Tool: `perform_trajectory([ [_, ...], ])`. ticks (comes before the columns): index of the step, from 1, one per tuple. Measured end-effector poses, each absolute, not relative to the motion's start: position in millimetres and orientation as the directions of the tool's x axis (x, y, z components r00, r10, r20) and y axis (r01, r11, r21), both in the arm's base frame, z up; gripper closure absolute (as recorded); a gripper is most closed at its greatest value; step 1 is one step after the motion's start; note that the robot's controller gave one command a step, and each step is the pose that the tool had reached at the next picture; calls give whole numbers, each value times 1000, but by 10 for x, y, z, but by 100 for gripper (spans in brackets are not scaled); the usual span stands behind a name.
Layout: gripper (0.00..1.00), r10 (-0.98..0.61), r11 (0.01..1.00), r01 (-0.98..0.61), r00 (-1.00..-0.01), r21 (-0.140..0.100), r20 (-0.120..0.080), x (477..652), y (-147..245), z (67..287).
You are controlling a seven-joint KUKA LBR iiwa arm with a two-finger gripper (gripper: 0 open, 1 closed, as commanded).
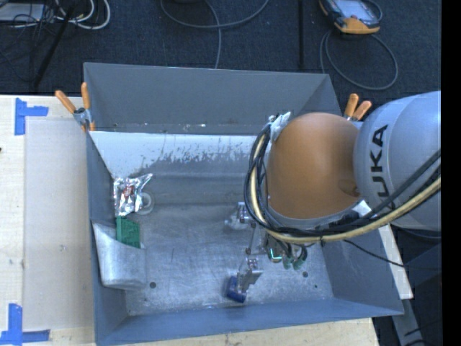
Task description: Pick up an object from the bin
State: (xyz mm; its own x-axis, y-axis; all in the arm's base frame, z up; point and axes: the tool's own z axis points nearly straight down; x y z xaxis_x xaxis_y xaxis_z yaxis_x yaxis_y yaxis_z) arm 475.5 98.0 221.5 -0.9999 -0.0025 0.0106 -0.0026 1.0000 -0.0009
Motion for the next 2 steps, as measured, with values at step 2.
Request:
perform_trajectory([
  [2, 0, -227, 974, -227, -974, -1, -17, 4807, 501, 790],
])
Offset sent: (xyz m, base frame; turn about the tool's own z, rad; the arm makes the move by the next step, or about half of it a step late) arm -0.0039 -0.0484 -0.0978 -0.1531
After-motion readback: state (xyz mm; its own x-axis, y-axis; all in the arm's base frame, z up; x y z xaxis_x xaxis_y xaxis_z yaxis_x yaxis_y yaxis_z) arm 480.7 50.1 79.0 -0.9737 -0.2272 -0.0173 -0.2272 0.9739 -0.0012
